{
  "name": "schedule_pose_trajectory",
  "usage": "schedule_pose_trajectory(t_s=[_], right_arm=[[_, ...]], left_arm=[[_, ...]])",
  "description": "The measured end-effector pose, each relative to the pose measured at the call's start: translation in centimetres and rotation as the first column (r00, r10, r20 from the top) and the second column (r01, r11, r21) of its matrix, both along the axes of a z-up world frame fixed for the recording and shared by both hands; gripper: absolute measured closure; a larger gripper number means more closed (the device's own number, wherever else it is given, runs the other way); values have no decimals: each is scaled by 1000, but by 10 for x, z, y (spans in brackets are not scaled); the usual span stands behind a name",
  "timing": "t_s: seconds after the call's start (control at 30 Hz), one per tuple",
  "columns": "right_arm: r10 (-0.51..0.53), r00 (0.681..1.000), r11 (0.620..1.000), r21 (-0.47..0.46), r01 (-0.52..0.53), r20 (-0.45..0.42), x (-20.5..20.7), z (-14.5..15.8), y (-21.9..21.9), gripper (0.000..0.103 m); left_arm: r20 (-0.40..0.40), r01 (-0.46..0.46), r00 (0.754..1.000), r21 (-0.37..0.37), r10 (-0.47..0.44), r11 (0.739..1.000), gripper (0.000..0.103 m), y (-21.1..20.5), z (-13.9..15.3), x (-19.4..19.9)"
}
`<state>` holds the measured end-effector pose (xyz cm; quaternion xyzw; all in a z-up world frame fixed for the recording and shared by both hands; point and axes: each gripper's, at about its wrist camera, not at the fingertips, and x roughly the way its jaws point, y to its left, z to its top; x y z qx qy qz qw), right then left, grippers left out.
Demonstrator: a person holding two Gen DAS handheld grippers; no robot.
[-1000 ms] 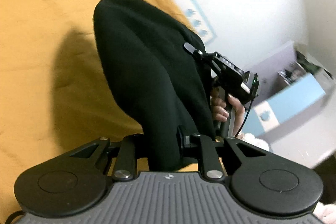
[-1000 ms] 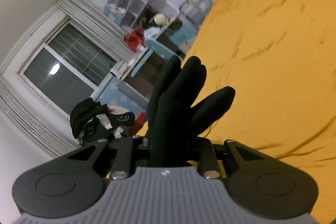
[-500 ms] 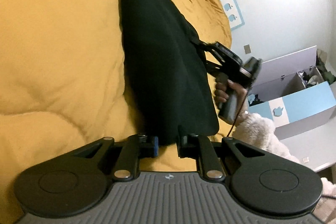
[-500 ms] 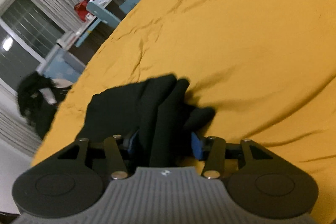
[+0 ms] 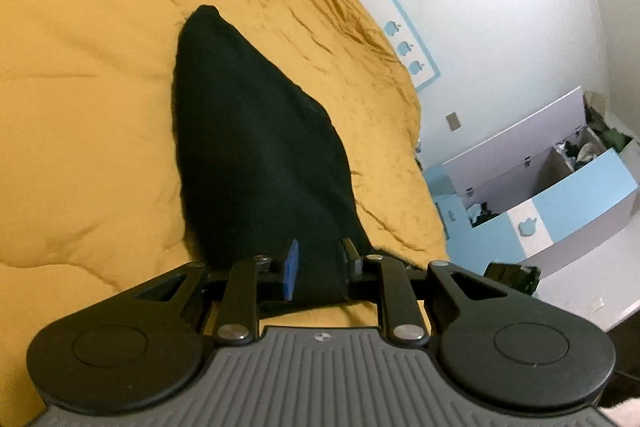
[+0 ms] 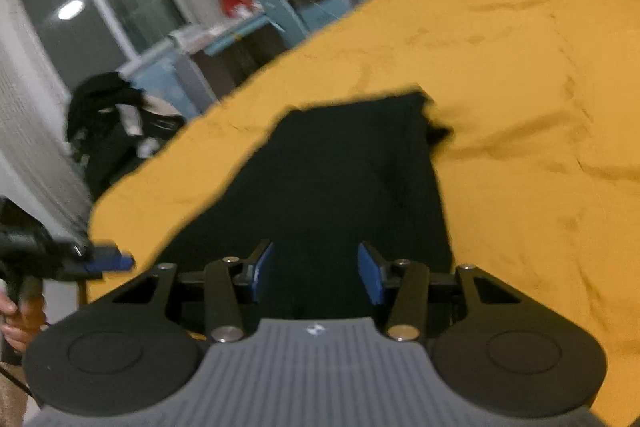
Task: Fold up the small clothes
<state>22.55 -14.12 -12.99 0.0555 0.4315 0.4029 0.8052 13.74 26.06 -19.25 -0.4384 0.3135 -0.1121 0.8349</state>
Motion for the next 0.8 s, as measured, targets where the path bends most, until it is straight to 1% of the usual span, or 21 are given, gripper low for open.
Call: schedule_pose_trajectory(t_s=[0.03,0.07,0.1,0.17,0.27,0.3,0.33,0.37,0.4,0.47,0.6,0.63,0.67,0.7,0.73,0.8], right_arm=[[-26,999,1000,-16,25,-36,-1,-8,-4,63],[-61,996,998,-32,59,-68,-1,-17,-11,67],[-88,993,996,-36,85,-77,-2,-25,-17,73],[-94,991,995,-21,93,-99,-5,-37,-31,73],[-91,989,996,-17,90,-113,-5,-33,-30,72],[-92,990,996,-16,91,-107,-4,-28,-28,71],[-97,992,995,-4,97,-82,-3,-22,-27,68],[-106,994,994,23,107,-39,-2,-14,-23,66],[-107,994,993,50,108,-14,2,-7,-21,66],[-104,994,989,103,102,20,20,5,-8,65],[-81,991,984,164,62,107,64,12,38,57],[-64,991,984,172,43,117,76,11,51,54],[-47,991,985,170,25,128,87,8,65,54],[-44,990,988,153,23,135,96,3,77,53],[-47,991,992,125,31,127,106,-4,89,53],[-94,990,995,43,90,101,125,-22,109,53]], left_arm=[[-8,6,1000,10,-6,1000,80,-2,-3,1],[-42,1,999,20,0,1000,80,-4,-9,1],[-75,4,997,32,-2,999,80,-6,-16,4],[-129,12,992,45,-6,999,81,-8,-33,6],[-130,22,991,42,-16,999,82,-8,-36,4],[-128,25,992,40,-20,999,82,-7,-35,5],[-128,26,992,41,-20,999,82,-7,-33,5],[-127,25,992,42,-20,999,82,-7,-32,5],[-123,23,992,46,-17,999,82,-7,-30,5],[-104,24,994,63,-17,998,81,-13,-20,7],[-71,26,997,149,-16,989,79,-18,1,8],[-58,30,998,165,-21,986,74,-20,5,8],[-46,34,999,178,-26,983,66,-22,8,8],[-44,34,999,193,-26,981,62,-24,9,9],[-49,33,999,211,-23,977,60,-25,8,10],[-73,36,997,230,-20,973,60,-28,3,13]])
